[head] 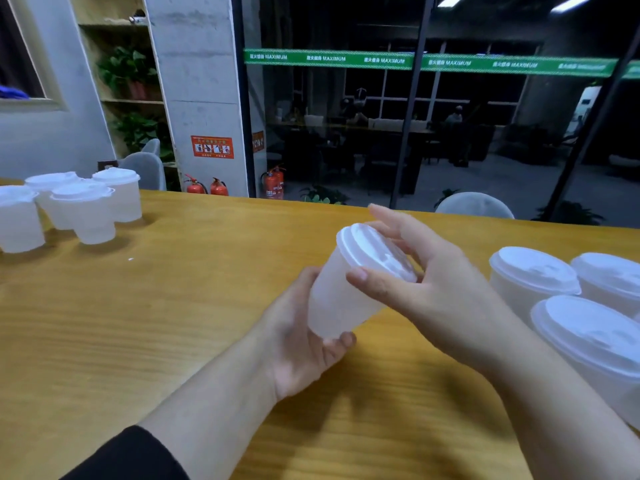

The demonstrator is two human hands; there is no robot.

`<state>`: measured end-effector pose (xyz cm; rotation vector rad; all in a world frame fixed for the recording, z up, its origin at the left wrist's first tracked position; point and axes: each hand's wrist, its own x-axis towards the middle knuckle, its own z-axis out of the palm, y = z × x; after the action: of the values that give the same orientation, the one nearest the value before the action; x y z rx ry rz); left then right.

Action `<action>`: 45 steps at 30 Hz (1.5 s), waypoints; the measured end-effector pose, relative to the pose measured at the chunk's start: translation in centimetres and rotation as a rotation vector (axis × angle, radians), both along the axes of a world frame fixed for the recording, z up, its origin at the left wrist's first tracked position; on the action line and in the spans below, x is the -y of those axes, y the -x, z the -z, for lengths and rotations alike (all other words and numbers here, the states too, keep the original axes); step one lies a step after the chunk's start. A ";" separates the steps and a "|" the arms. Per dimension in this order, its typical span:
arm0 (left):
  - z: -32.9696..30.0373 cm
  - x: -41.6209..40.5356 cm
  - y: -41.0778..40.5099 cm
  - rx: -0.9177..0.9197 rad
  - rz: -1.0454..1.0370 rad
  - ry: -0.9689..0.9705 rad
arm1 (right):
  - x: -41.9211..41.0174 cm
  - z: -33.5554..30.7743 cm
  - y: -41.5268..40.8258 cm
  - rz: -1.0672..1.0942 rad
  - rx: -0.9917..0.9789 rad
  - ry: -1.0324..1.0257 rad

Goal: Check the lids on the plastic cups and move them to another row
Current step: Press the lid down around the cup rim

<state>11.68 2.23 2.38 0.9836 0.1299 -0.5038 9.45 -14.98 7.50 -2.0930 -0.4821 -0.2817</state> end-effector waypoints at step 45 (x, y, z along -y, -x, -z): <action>0.2 1.6 0.8 0.269 -0.484 -0.113 | -2.5 2.6 -0.4 0.094 0.012 -0.348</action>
<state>10.84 0.66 2.18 1.0782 0.1499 0.0808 9.85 -12.48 4.93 -1.7766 -0.3161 -0.4035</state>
